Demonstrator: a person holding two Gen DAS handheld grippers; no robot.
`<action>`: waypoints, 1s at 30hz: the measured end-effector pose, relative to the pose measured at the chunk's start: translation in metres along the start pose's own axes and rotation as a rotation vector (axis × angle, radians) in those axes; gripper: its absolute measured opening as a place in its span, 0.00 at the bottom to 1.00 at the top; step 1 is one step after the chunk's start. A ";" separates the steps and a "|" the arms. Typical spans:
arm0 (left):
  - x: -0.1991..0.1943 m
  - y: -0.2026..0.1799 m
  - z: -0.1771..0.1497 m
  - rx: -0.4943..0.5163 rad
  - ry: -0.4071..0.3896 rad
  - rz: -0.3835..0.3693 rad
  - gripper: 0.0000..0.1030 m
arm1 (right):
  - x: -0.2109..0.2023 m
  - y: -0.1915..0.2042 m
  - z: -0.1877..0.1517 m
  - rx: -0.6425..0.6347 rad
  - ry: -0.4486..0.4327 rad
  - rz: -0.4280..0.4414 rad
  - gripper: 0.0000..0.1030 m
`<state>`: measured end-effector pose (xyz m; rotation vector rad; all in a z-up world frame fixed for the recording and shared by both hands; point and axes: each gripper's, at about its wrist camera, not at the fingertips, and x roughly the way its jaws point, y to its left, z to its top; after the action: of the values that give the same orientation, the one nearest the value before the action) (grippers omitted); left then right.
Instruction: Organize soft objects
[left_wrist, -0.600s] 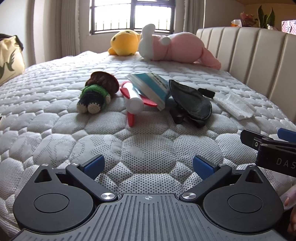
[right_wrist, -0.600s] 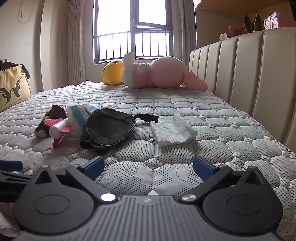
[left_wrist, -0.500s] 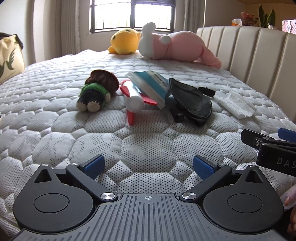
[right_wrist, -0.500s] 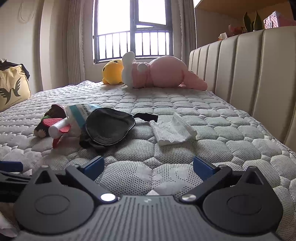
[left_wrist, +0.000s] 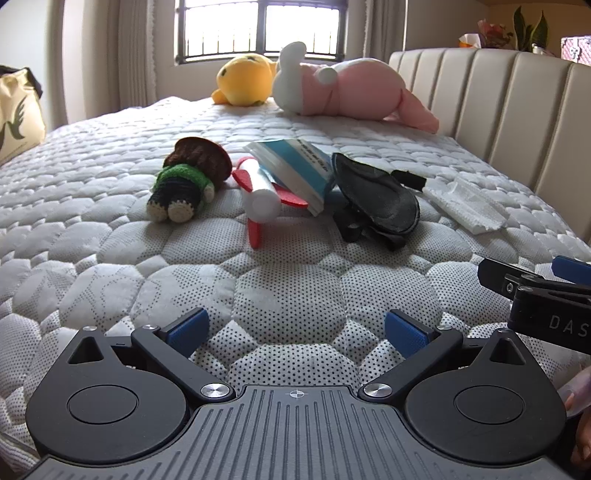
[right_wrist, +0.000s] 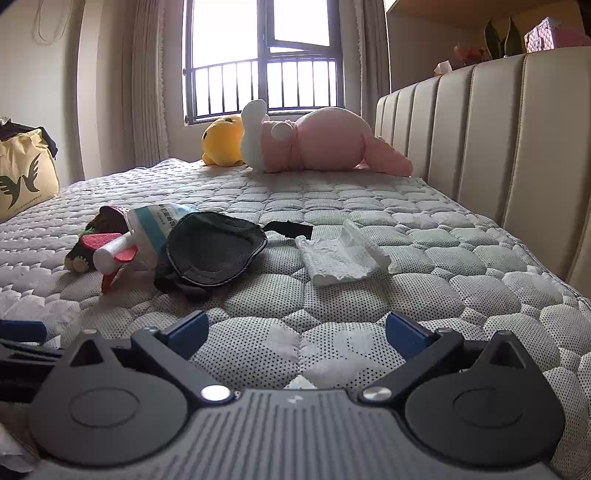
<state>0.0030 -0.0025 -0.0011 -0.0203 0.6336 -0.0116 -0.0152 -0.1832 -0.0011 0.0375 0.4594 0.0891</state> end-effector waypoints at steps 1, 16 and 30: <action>0.000 0.000 0.000 0.000 0.000 0.000 1.00 | 0.000 0.000 0.000 0.000 -0.001 0.000 1.00; 0.000 0.001 0.003 -0.013 0.013 -0.015 1.00 | -0.001 -0.002 0.002 -0.001 0.000 -0.005 1.00; -0.001 0.009 0.027 -0.026 0.028 -0.013 1.00 | 0.005 0.006 0.021 -0.033 0.035 0.008 1.00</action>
<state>0.0188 0.0067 0.0211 -0.0496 0.6614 -0.0165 -0.0025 -0.1768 0.0157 0.0057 0.4930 0.1052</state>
